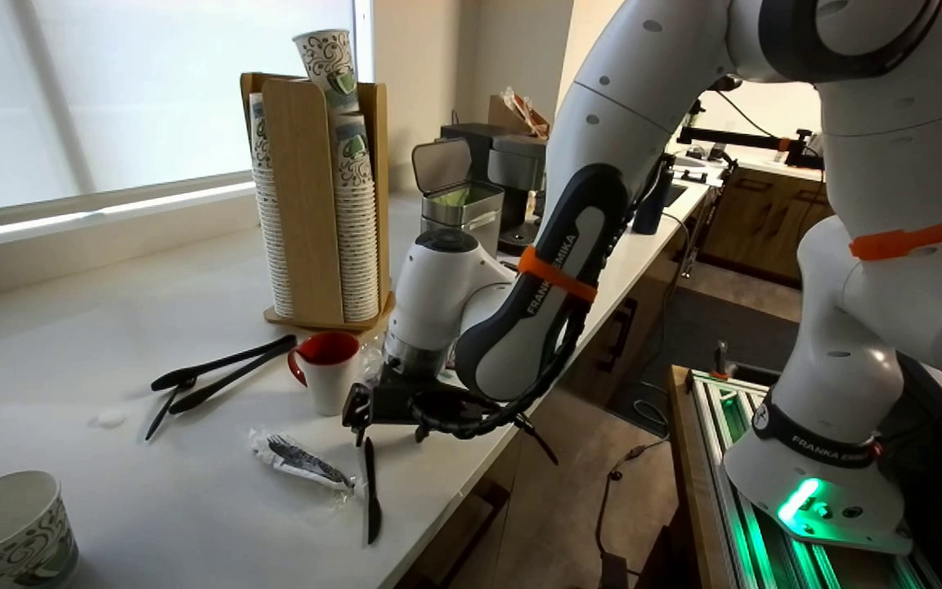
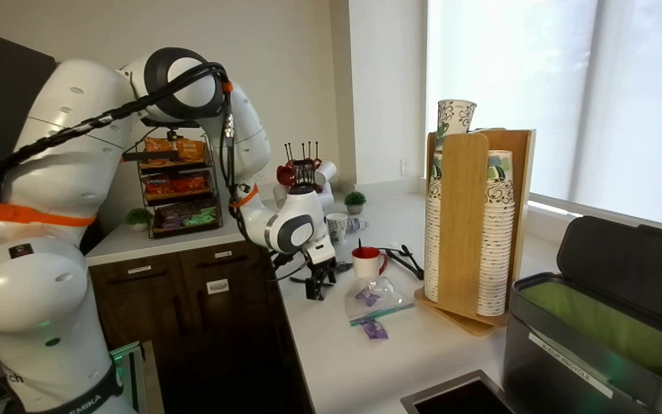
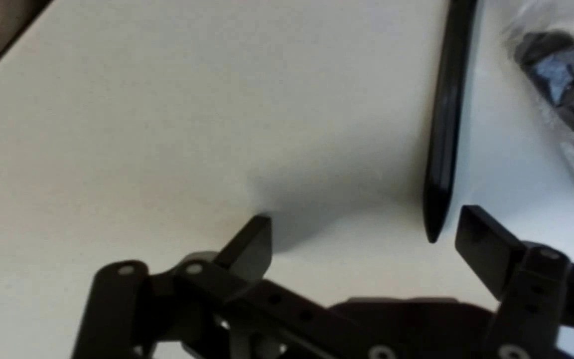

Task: Put the black knife into the mug cup

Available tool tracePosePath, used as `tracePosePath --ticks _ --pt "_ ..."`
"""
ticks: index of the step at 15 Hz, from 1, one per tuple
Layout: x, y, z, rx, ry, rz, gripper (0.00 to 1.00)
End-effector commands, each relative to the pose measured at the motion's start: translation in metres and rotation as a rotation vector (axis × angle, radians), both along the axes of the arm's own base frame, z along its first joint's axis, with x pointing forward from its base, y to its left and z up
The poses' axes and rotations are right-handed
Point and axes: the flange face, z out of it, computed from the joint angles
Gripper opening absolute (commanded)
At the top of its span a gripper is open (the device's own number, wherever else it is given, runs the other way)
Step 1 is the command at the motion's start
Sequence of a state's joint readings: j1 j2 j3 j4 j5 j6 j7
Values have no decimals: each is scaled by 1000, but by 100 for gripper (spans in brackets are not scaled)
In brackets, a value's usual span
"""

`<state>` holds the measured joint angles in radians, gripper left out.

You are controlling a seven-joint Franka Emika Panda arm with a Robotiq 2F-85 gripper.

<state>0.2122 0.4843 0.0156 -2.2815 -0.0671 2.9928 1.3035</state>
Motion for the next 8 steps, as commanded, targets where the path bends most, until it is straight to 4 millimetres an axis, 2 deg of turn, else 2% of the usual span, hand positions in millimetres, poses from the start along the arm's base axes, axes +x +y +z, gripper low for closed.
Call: tracePosePath --ticks 1,4,5,6,8 --pt "14 17 -3 39 46 29 100" --pt "30 21 6 43 83 38 100" --pt "31 17 14 36 104 34 100" --pt "24 15 12 29 70 35 100" --pt "29 14 16 28 68 34 100"
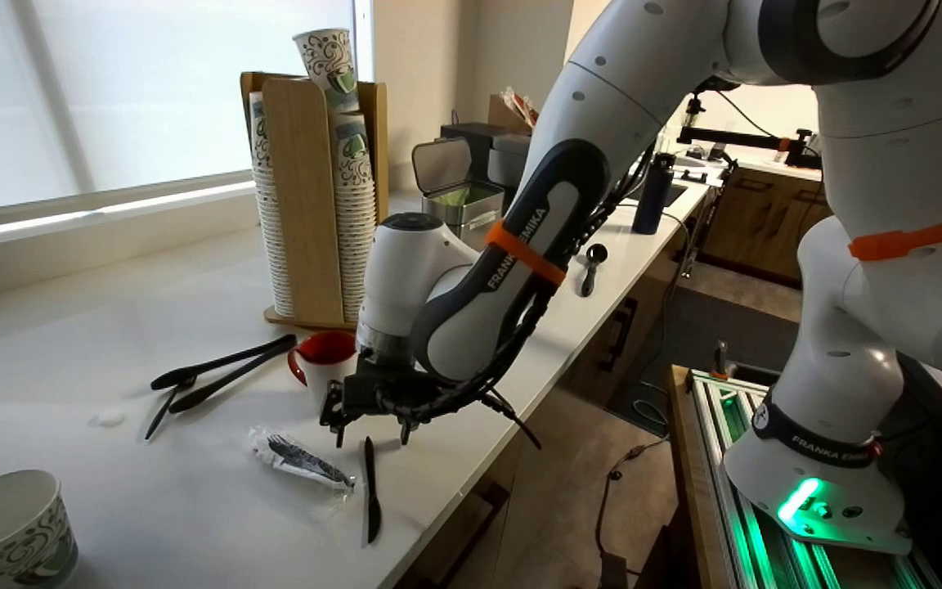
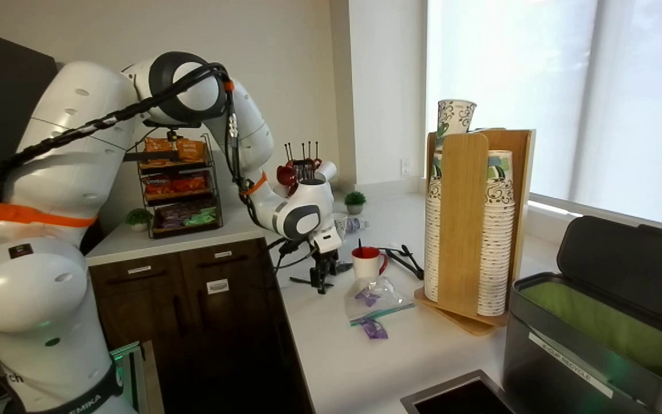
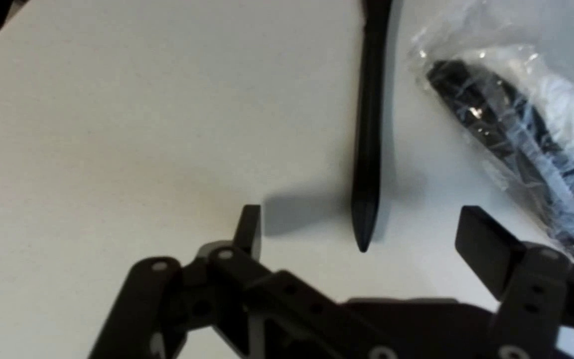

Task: Put the black knife into the mug cup

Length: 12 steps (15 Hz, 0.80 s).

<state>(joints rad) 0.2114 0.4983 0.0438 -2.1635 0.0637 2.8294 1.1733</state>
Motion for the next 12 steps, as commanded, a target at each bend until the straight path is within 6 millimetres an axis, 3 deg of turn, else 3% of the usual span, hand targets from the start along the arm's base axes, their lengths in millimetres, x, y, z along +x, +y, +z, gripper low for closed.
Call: tracePosePath --ticks 1,6,12 --pt "0 -1 0 -1 2 1 100" --pt "8 2 -6 2 63 -55 100" --pt "33 15 -9 -37 166 -72 100"
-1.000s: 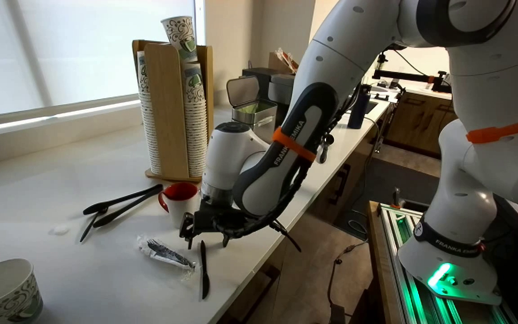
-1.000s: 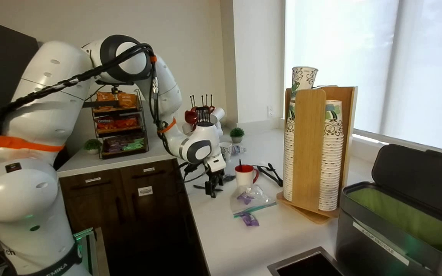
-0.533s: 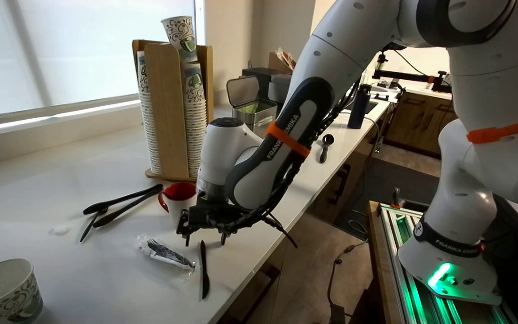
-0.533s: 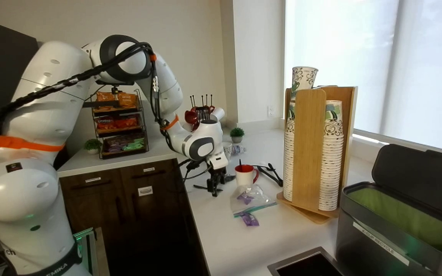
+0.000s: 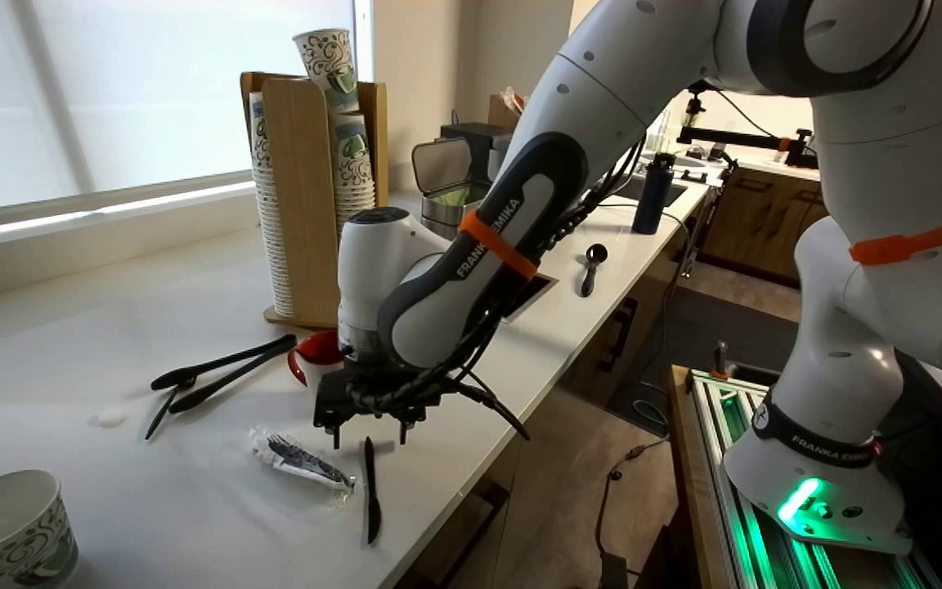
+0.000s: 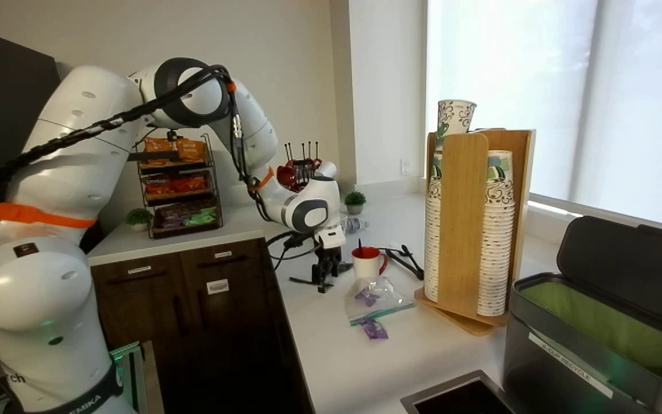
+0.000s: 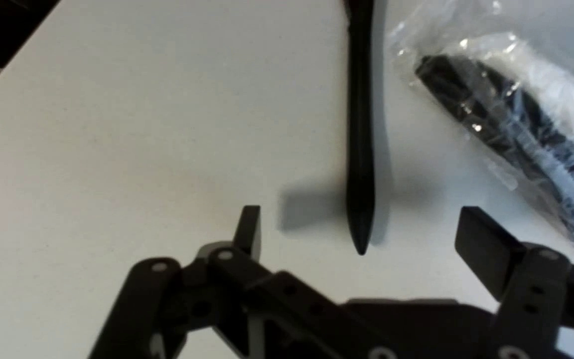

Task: Put the black knife into the mug cup

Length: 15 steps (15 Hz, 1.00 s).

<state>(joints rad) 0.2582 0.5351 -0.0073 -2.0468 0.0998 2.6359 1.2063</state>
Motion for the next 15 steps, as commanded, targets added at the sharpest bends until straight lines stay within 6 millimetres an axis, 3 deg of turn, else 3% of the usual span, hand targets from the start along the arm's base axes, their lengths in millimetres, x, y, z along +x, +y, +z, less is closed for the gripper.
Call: tracePosePath --ticks 1,7,9,11,15 --pt "13 15 -13 -27 68 -19 100" --pt "17 23 -22 -26 24 -19 98" --pt "17 23 -22 -27 22 -21 73" --pt "18 23 -20 -38 22 -24 66" --pt "23 28 -11 -67 6 -38 33"
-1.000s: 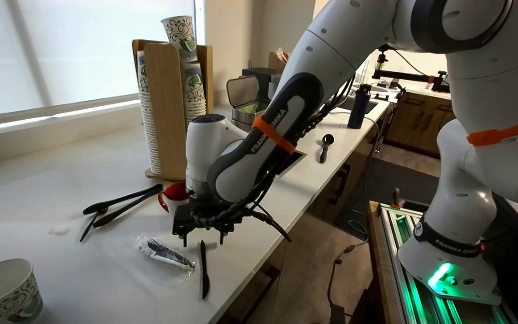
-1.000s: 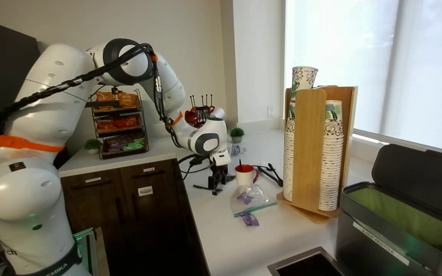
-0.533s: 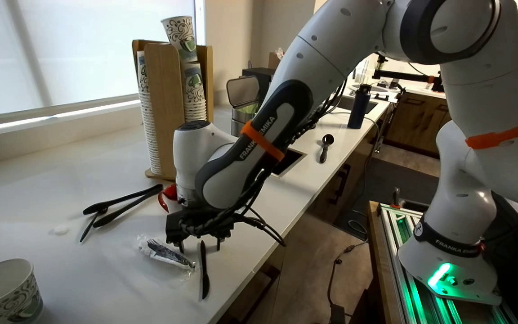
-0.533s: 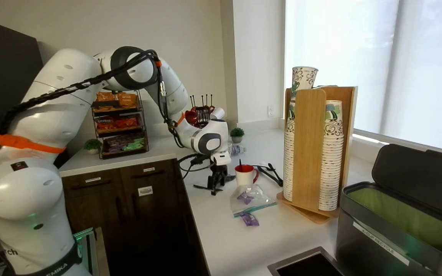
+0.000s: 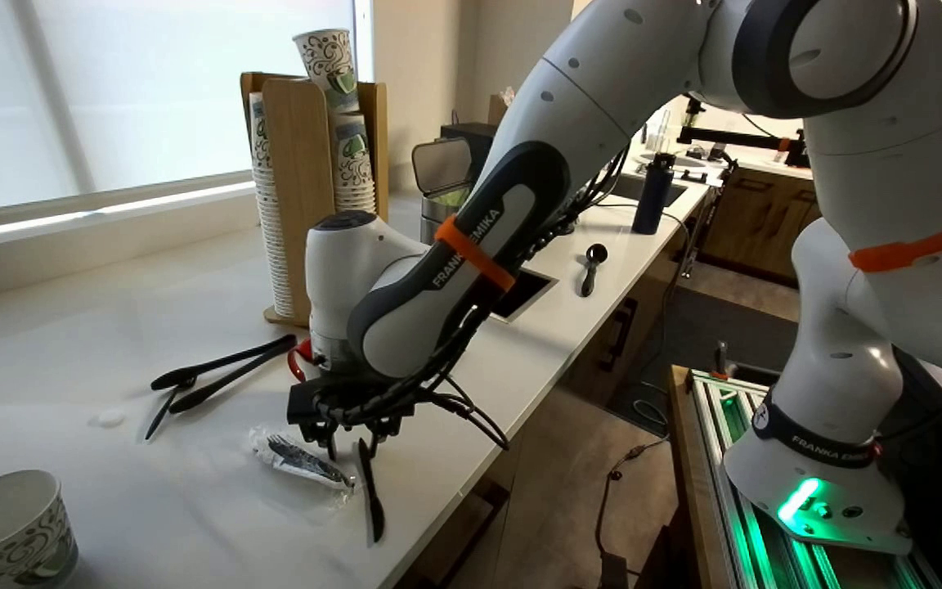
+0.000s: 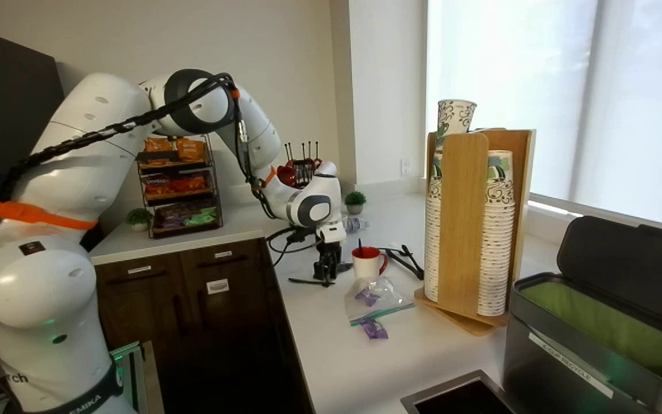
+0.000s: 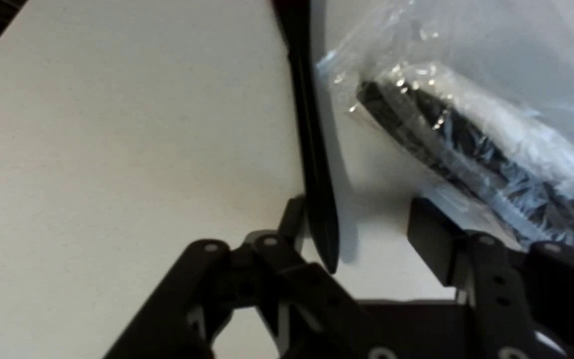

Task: Put the black knife into the mug cup

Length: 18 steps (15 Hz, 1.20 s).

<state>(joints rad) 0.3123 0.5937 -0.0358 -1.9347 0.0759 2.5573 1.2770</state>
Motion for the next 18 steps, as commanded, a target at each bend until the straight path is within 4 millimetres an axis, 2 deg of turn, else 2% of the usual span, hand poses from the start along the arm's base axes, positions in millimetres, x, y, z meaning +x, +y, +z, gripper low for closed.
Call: tracePosePath --ticks 1,4,5,7,9,14,18 --pt "3 5 -7 -47 -18 -21 26" --pt "1 5 -3 -72 -20 -31 3" --pt "2 6 1 -77 -28 -32 0" --pt "4 7 10 -66 -57 -35 4" --pt "8 9 28 -44 -114 -31 4" --pt "21 15 90 62 -331 -3 4" --pt "24 18 128 102 -446 51 4"
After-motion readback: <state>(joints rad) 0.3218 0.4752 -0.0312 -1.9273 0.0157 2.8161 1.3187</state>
